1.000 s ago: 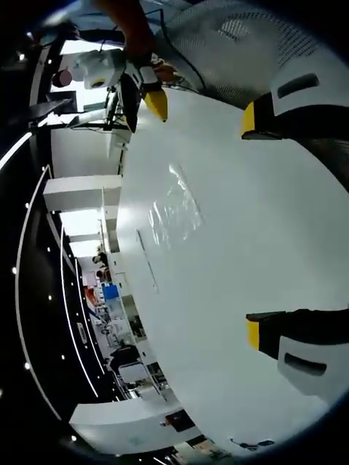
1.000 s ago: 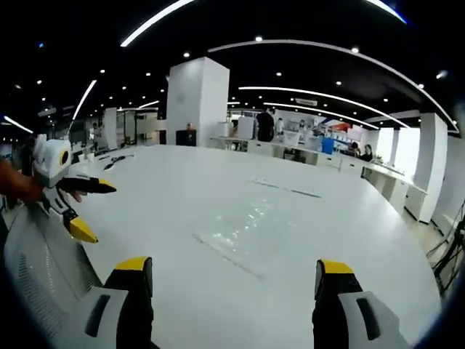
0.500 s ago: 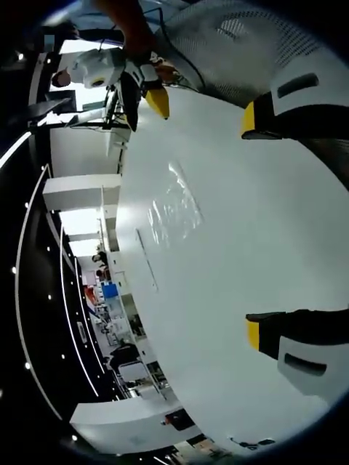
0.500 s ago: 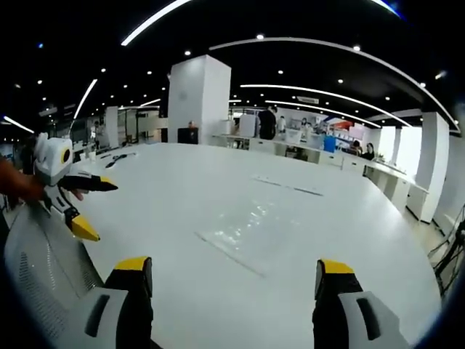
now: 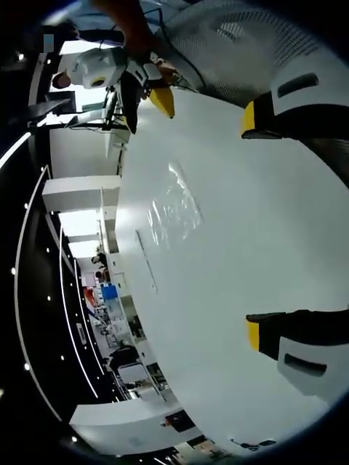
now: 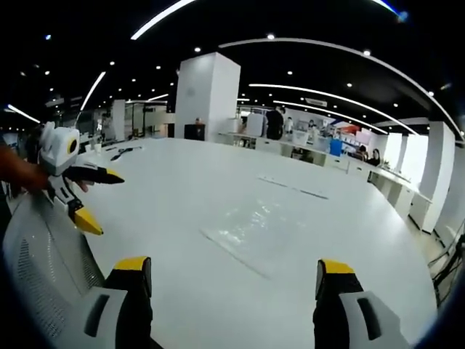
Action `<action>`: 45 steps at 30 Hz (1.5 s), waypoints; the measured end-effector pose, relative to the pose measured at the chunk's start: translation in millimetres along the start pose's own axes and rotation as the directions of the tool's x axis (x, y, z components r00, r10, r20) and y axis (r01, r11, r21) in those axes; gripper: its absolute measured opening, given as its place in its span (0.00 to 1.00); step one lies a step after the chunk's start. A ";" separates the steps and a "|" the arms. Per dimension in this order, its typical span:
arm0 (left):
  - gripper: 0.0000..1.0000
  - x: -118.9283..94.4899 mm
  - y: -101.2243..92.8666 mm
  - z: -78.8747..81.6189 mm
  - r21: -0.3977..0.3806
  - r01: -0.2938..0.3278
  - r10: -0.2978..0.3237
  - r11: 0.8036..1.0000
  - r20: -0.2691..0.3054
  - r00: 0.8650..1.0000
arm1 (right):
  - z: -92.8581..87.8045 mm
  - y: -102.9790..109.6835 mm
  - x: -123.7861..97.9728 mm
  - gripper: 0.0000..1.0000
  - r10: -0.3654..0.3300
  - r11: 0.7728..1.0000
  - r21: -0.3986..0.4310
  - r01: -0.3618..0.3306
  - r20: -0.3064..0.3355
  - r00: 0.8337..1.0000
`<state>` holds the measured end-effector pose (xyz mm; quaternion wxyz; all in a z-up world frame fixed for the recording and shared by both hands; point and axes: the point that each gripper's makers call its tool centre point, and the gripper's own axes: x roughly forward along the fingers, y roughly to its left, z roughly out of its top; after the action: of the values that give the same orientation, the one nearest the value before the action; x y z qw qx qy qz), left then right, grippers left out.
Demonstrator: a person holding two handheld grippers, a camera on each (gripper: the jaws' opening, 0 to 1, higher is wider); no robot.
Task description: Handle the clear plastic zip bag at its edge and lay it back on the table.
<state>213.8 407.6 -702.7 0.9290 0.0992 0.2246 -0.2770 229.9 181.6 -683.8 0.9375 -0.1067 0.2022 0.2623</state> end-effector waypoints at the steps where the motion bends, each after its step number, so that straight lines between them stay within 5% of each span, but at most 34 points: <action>1: 0.98 0.0 -0.1 0.2 -0.001 0.001 -0.001 1.000 0.001 1.000 | -0.1 -0.3 0.1 0.94 0.000 1.000 0.001 0.000 0.000 1.000; 23: 0.97 1.8 -4.9 1.8 0.019 0.036 -0.036 0.999 0.005 0.999 | 3.3 -5.2 -4.4 0.94 -0.043 0.999 0.032 0.043 0.004 0.999; 45: 0.98 2.3 -7.9 1.9 0.019 0.053 -0.053 0.998 -0.011 0.999 | 6.6 -2.6 -2.6 0.96 -0.004 0.997 0.081 0.003 0.015 1.000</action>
<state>211.7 399.4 -702.6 0.9192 0.1034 0.2292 -0.3031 231.4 180.3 -676.5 0.9430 -0.0670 0.2053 0.2531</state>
